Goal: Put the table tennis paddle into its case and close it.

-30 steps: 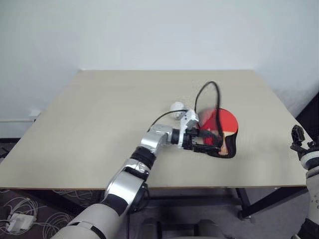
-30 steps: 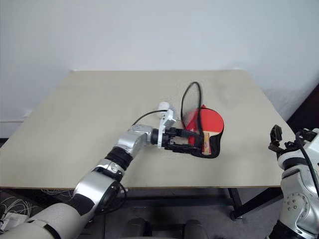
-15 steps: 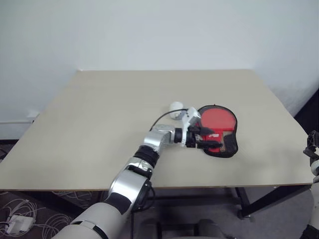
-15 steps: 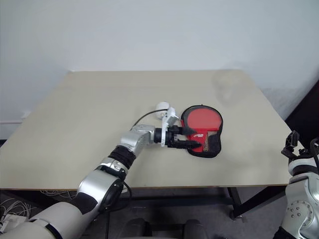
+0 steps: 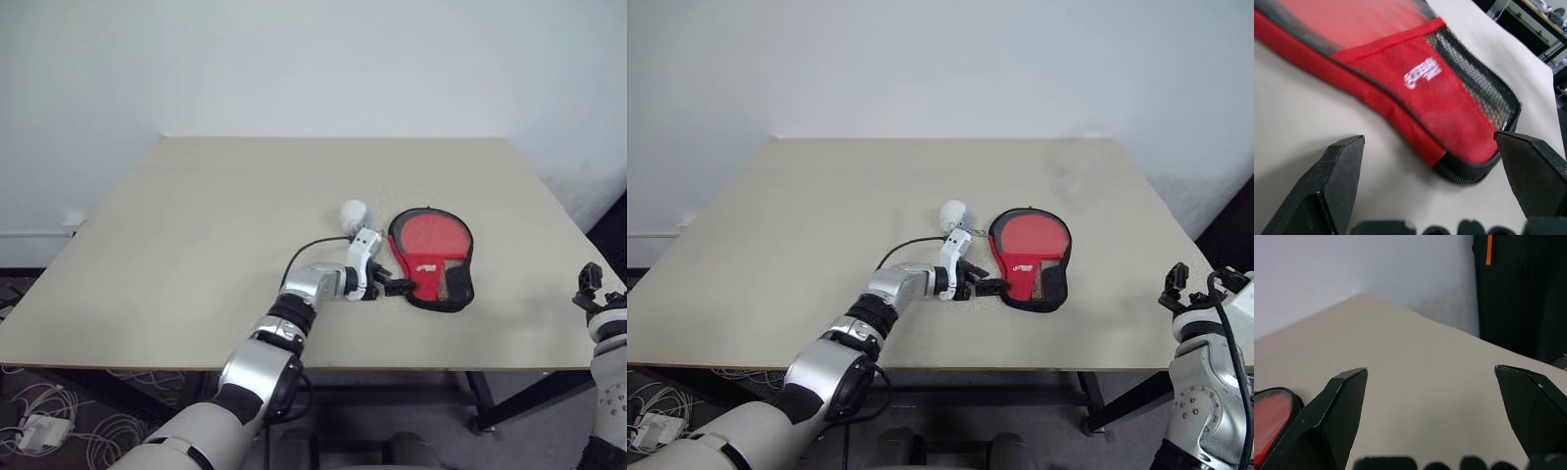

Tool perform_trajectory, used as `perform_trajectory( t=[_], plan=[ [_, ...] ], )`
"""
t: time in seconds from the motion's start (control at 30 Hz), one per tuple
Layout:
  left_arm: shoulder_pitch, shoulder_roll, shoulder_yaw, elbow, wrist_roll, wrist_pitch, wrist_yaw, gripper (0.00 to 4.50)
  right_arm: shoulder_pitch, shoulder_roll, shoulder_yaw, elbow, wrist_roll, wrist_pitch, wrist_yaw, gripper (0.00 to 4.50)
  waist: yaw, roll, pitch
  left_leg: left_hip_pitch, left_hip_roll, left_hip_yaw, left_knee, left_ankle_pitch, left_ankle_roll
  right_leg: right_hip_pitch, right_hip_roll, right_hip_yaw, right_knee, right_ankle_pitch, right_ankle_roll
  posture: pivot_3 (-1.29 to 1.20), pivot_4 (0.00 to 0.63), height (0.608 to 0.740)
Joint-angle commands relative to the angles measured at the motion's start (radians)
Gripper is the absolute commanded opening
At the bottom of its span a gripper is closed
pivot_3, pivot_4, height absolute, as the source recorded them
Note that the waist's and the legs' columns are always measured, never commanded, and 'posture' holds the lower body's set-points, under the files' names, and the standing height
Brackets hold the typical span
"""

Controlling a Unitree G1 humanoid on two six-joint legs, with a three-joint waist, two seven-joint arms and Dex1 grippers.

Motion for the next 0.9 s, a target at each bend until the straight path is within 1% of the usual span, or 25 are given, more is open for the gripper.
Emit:
perform_trajectory(
  t=[0.03, 0.1, 0.17, 0.23, 0.5, 0.6, 0.63, 0.77, 0.83, 0.9],
  plan=[
    [-0.062, -0.039, 0.010, 0.057, 0.005, 0.021, 0.023, 4.50, -0.018, -0.023, -0.008, -0.020, 0.005, -0.017, -0.010, 4.49, 0.002, 0.000, 0.000, 0.000, 0.000, 0.000, 0.000, 0.000, 0.000, 0.000, 0.000, 0.000, 0.000, 0.000, 0.000, 0.00, 0.000, 0.728],
    [-0.082, -0.053, 0.004, 0.098, 0.017, 0.037, 0.028, 4.50, -0.014, -0.021, -0.008, -0.021, 0.007, -0.016, -0.013, 4.49, 0.008, 0.000, 0.000, 0.000, 0.000, 0.000, 0.000, 0.000, 0.000, 0.000, 0.000, 0.000, 0.000, 0.000, 0.000, 0.00, 0.000, 0.728],
    [-0.095, -0.068, 0.028, 0.121, -0.002, 0.057, 0.036, 4.50, -0.009, -0.016, -0.006, -0.024, 0.006, -0.014, -0.017, 4.49, 0.008, 0.000, 0.000, 0.000, 0.000, 0.000, 0.000, 0.000, 0.000, 0.000, 0.000, 0.000, 0.000, 0.000, 0.000, 0.00, 0.000, 0.728],
    [-0.107, -0.085, 0.063, 0.133, -0.038, 0.117, 0.036, 4.50, -0.001, -0.014, -0.008, -0.030, 0.004, -0.016, -0.020, 4.49, 0.008, 0.000, 0.000, 0.000, 0.000, 0.000, 0.000, 0.000, 0.000, 0.000, 0.000, 0.000, 0.000, 0.000, 0.000, 0.00, 0.000, 0.728],
    [-0.146, -0.110, 0.160, 0.158, -0.107, 0.327, 0.079, 4.50, 0.009, -0.017, -0.036, -0.031, 0.019, -0.013, -0.035, 4.49, 0.009, 0.000, 0.000, 0.000, 0.000, -0.001, 0.000, 0.000, 0.000, 0.000, 0.000, 0.000, 0.000, 0.000, 0.000, 0.00, 0.000, 0.728],
    [-0.148, -0.128, 0.176, 0.138, -0.119, 0.356, 0.112, 3.95, 0.008, -0.015, -0.039, -0.028, 0.021, -0.013, -0.043, 4.50, 0.009, 0.000, 0.000, 0.000, 0.000, -0.001, 0.000, 0.000, 0.000, 0.001, 0.000, 0.000, 0.000, 0.000, 0.000, 0.00, 0.000, 0.728],
    [-0.141, -0.135, 0.172, 0.120, -0.121, 0.352, 0.114, 3.66, 0.008, -0.013, -0.039, -0.027, 0.023, -0.014, -0.045, 4.50, 0.009, 0.000, 0.000, 0.000, 0.000, -0.001, 0.000, 0.000, 0.000, 0.000, 0.000, 0.000, 0.000, 0.000, 0.000, 0.00, 0.000, 0.728],
    [-0.126, -0.147, 0.150, 0.099, -0.120, 0.395, 0.134, 2.20, 0.010, -0.007, -0.037, -0.033, 0.028, -0.009, -0.051, 4.50, 0.009, 0.000, 0.000, 0.000, 0.000, 0.000, 0.000, 0.000, 0.000, 0.000, 0.000, 0.000, 0.000, 0.000, 0.000, 0.00, 0.000, 0.728],
    [-0.128, -0.147, 0.169, 0.106, -0.136, 0.417, 0.161, 1.49, 0.013, -0.005, -0.039, -0.033, 0.030, -0.007, -0.054, 4.50, 0.009, 0.000, 0.000, 0.000, 0.000, 0.000, 0.000, 0.000, 0.000, 0.000, 0.000, 0.000, 0.000, 0.000, 0.000, 0.00, 0.000, 0.728],
    [-0.124, -0.146, 0.184, 0.114, -0.136, 0.396, 0.213, 0.81, 0.017, -0.005, -0.044, -0.027, 0.034, -0.005, -0.057, 4.50, 0.009, 0.000, 0.000, 0.000, 0.000, -0.001, 0.000, 0.000, 0.000, 0.000, 0.000, 0.000, 0.000, 0.000, 0.000, 0.00, 0.000, 0.728]
  ],
)
